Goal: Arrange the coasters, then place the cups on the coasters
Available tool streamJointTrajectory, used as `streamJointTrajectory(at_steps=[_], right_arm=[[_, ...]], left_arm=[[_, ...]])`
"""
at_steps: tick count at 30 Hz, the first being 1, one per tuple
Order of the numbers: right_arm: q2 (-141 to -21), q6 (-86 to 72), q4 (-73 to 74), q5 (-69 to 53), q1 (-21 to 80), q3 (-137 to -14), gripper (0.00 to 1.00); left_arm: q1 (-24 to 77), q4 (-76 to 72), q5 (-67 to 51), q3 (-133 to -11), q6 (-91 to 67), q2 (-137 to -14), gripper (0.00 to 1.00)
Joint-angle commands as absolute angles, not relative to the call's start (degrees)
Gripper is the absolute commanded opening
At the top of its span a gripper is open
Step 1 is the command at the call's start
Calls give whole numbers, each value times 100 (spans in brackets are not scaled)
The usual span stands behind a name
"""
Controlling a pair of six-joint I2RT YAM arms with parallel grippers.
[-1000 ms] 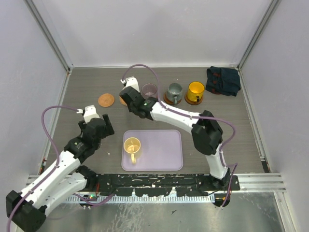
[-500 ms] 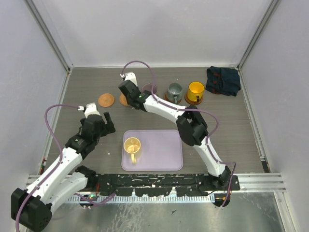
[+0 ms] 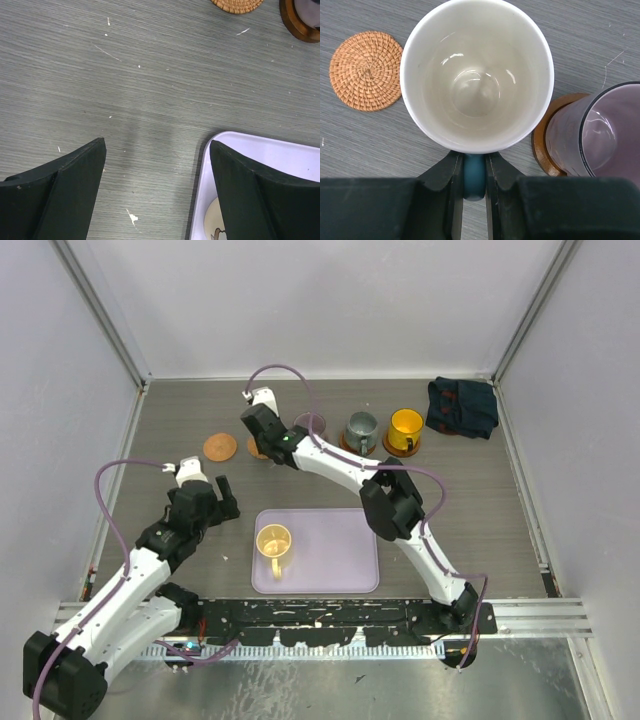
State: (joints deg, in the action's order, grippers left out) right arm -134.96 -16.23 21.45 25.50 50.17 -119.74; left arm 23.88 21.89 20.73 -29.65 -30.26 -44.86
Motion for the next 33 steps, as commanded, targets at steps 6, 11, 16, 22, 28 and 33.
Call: streamJointTrajectory(at_steps=[6, 11, 16, 22, 28, 33], right_arm=[[-13445, -1459, 1608, 2580, 5093, -12401, 1], [-13490, -1450, 1608, 2577, 5115, -12436, 1], [-13508, -1418, 1617, 2617, 5116, -12407, 1], [-13509, -1365, 1503, 2748, 5115, -12256, 1], [-13577, -1367, 1460, 2811, 5115, -12271, 1], [-13596, -1442, 1467, 2902, 5116, -12278, 1]], left_arm=[[2356, 1970, 2047, -2917, -3056, -4439, 86], [2356, 1968, 2039, -2885, -3050, -4447, 86], [2356, 1960, 2020, -2866, -3060, -4456, 86], [2355, 1940, 2003, -2851, -3052, -4456, 86], [2355, 1959, 1971, -2817, -3059, -4423, 86], [2355, 1970, 1962, -2805, -3059, -4403, 86]])
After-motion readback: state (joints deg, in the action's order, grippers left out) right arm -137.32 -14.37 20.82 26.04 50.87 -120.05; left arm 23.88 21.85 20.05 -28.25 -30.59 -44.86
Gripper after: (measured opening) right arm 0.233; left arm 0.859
